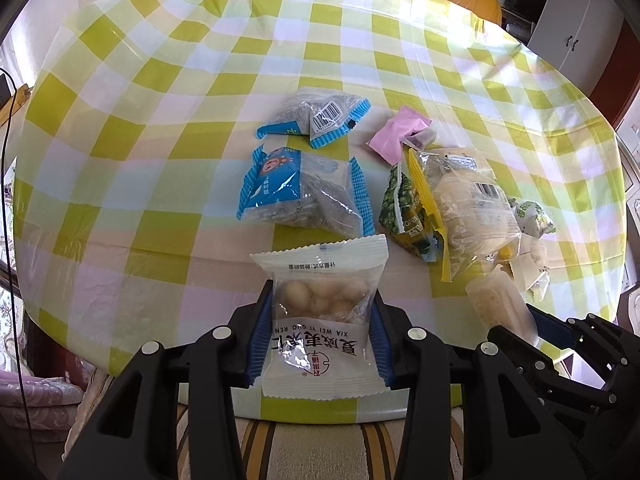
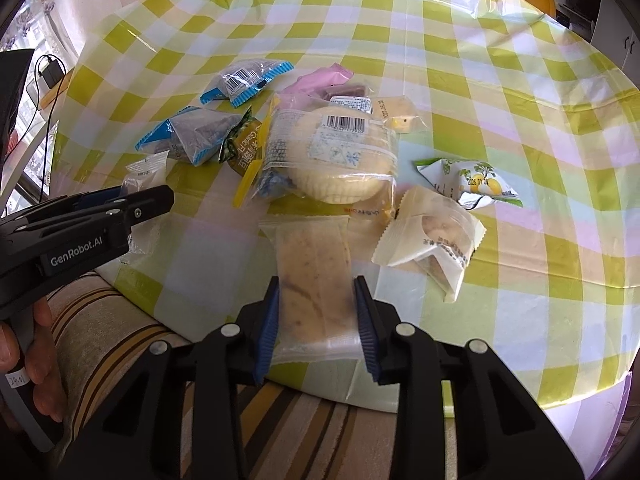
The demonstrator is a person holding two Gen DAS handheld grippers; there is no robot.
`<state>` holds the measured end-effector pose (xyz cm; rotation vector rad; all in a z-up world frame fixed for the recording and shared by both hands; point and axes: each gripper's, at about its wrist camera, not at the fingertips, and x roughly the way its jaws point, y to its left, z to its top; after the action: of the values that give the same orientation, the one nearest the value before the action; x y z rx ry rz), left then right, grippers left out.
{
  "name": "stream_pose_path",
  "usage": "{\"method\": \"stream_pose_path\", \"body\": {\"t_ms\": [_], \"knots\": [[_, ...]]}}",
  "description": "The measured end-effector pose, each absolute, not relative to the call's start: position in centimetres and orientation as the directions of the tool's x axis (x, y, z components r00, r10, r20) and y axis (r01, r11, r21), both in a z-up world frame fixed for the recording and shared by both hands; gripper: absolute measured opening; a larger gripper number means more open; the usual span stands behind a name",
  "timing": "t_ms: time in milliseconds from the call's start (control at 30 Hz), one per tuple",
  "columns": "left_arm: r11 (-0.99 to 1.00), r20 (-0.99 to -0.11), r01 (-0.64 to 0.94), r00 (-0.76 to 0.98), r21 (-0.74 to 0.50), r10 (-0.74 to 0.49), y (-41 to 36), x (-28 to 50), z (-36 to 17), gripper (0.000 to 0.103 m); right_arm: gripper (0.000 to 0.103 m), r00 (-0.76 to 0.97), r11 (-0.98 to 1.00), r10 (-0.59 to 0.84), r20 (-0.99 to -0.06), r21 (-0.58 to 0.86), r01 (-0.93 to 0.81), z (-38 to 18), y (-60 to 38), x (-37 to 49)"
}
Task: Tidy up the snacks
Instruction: 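Grasp the cracker bag with the right gripper while the left gripper grasps the white nut packet, then carry both packets to the white box and open both grippers over it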
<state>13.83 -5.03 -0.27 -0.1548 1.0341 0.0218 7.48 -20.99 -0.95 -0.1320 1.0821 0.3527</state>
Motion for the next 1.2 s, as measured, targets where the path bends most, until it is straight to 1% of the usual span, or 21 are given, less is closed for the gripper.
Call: {"method": "stream_pose_path", "body": {"t_ms": [267,633,733,933,1200], "knots": [[0.992,-0.845,-0.035,0.528,-0.121,-0.084,-7.3,12.6,0.7,0.042,0.036,0.453,0.953,0.224,-0.863,0.096,-0.288,0.2,-23.5,6.1],[0.989,-0.839,0.106,0.524,-0.107,-0.147,-13.3,11.9,1.4,0.042,0.036,0.498,0.975,0.200,-0.844,0.120,-0.189,1.2,-28.5,4.8],[0.984,-0.837,0.142,0.521,-0.108,-0.167,-14.8,11.8,1.6,0.042,0.036,0.512,0.983,0.168,-0.843,0.102,-0.155,1.3,-30.1,4.5],[0.966,-0.835,0.231,0.503,-0.118,-0.223,-18.5,11.6,2.0,0.042,0.036,0.543,0.998,0.059,-0.837,0.028,-0.065,1.4,-34.0,3.6],[0.906,-0.835,0.390,0.432,-0.167,-0.340,-24.9,10.5,2.3,0.042,0.036,0.528,0.996,-0.038,-0.849,0.008,0.084,0.3,-41.0,1.9]]}}
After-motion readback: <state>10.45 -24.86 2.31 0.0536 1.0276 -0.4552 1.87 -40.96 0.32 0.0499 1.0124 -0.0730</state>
